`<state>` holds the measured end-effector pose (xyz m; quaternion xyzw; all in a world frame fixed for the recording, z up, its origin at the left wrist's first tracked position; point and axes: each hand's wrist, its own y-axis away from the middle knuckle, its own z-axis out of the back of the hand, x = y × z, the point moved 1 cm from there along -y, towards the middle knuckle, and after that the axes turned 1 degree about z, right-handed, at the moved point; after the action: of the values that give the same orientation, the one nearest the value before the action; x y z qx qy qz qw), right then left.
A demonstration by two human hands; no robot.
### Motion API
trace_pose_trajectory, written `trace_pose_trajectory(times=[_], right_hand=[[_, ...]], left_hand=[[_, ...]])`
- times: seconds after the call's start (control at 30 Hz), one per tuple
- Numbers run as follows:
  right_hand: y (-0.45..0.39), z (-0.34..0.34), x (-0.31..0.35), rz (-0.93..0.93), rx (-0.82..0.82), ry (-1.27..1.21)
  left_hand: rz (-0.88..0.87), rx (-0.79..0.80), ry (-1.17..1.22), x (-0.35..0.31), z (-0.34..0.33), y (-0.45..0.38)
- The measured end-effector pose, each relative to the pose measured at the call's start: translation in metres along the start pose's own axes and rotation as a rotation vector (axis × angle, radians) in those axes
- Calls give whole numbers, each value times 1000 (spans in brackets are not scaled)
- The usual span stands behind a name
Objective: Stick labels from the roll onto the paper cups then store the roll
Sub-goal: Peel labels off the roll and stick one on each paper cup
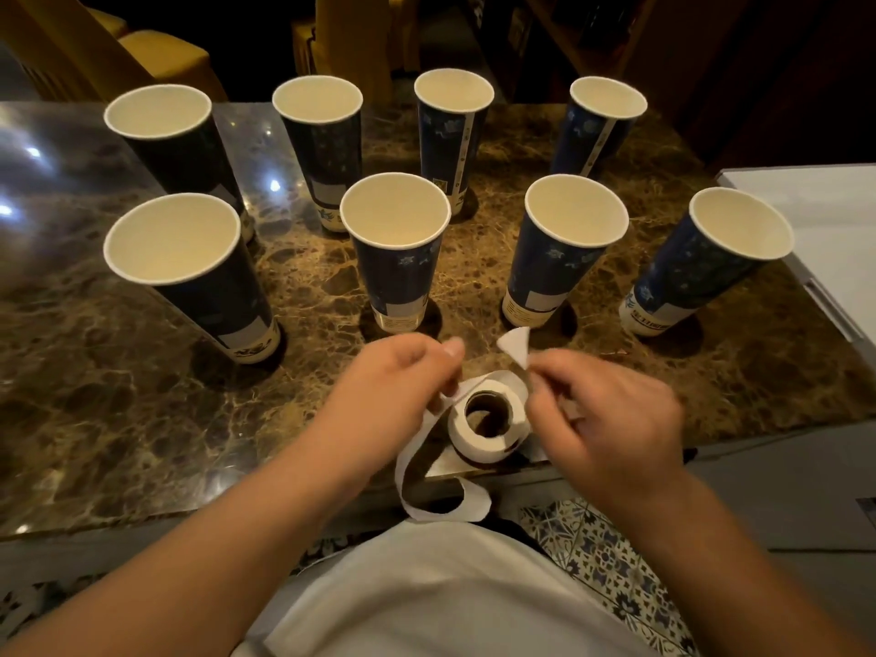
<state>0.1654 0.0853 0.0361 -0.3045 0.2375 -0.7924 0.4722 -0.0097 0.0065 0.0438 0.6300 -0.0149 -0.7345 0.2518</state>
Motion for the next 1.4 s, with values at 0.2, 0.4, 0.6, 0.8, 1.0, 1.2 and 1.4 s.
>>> trace_pose_trajectory(times=[0.2, 0.4, 0.6, 0.8, 1.0, 1.2, 1.4], right_hand=[[3, -11, 8, 297, -5, 21], [3, -10, 6, 230, 154, -75], [-29, 4, 9, -254, 271, -352], [-49, 8, 9, -234, 268, -461], [-60, 9, 16, -489, 124, -741], [-80, 18, 18, -509, 159, -717], [-118, 26, 9, -336, 133, -524]], left_hand=[[246, 265, 299, -6, -1, 4], [46, 89, 5, -8, 8, 2], [-167, 248, -361, -26, 18, 7], [-269, 218, -344, -37, 25, 6], [-331, -18, -82, -44, 27, 9], [-447, -28, -93, -62, 37, 3], [-549, 19, -266, -102, 54, -12]])
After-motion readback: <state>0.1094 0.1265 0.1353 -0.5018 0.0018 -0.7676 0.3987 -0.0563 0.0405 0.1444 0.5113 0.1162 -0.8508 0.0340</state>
